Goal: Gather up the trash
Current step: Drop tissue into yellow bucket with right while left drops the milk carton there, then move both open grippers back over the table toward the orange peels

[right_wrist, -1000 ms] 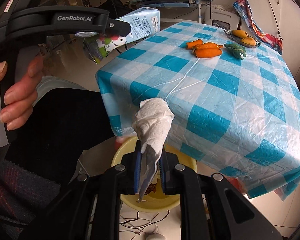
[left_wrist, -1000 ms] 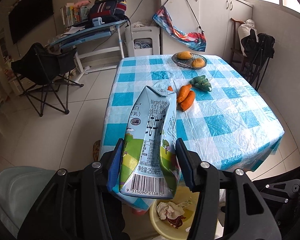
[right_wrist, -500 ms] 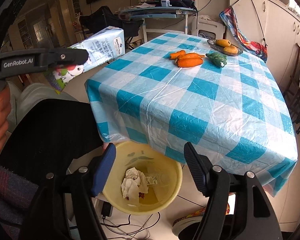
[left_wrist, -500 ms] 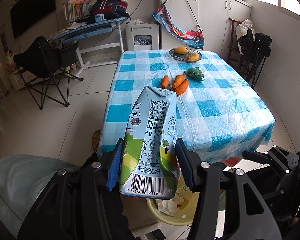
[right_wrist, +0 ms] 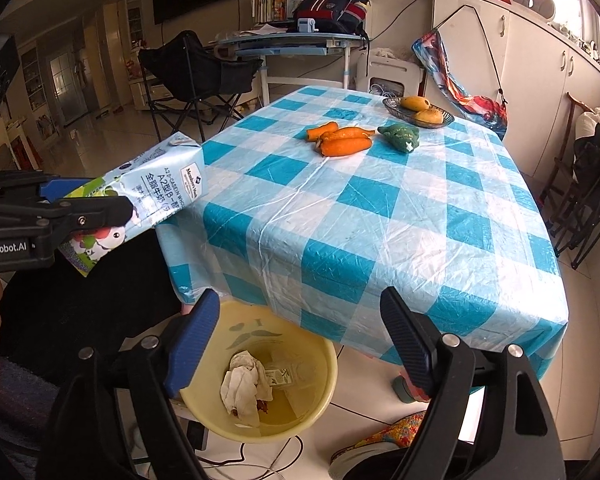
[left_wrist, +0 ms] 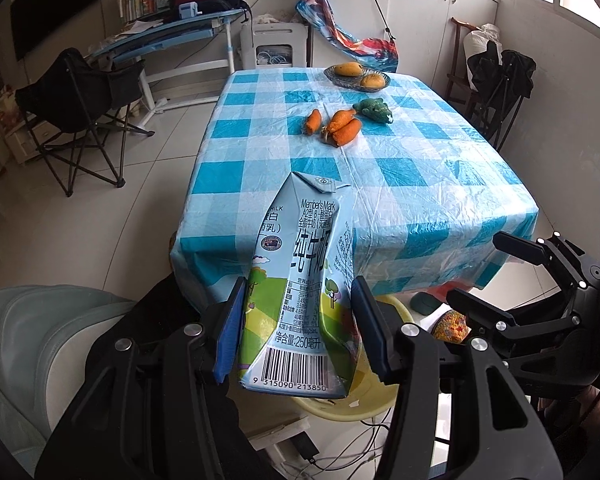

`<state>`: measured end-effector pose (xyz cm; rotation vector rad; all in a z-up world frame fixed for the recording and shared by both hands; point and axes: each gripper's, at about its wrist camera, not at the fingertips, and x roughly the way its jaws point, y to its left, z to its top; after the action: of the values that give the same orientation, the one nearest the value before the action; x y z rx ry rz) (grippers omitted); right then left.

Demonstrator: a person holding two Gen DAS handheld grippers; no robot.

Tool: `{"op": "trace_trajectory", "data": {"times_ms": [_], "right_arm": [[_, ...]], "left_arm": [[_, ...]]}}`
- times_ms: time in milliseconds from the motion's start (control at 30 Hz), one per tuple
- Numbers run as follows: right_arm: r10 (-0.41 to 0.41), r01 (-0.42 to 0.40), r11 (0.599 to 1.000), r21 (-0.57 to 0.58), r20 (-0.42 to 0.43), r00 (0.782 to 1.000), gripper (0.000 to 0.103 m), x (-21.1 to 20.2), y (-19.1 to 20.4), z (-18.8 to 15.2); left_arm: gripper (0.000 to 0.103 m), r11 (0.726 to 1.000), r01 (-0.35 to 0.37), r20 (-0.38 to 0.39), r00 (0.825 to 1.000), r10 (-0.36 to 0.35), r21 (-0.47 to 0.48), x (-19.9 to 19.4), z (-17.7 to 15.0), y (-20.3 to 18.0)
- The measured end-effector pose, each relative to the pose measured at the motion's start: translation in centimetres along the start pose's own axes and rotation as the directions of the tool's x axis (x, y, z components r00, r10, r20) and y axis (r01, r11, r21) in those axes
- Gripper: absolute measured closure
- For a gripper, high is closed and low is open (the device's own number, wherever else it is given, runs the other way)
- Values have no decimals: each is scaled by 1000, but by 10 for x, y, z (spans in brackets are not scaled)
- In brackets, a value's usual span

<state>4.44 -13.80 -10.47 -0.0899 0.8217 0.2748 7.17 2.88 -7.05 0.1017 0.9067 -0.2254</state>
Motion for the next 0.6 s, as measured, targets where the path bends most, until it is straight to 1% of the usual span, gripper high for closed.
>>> {"op": "trace_trajectory", "data": {"times_ms": [167,300,400,600], "right_arm": [[-5,5,1000,7,4,1000,24,-2,-2,-1],[-6,6,1000,8,4,1000,23,-3,-2,-1],[-6,6,1000,7,5,1000,23,-3,-2,-1],[-5,5,1000,7,4,1000,23,-2,-2,-1]], "left_arm": [[53,1000,19,-31,999,-19,14,3,-6,-6],[52,999,22,-65,998,-20,25,8,-10,-10],[52,999,20,-69,997,-18,25,8,-11,-11],[52,1000,6,-54,999,-5,24,5,-10,-10]]}}
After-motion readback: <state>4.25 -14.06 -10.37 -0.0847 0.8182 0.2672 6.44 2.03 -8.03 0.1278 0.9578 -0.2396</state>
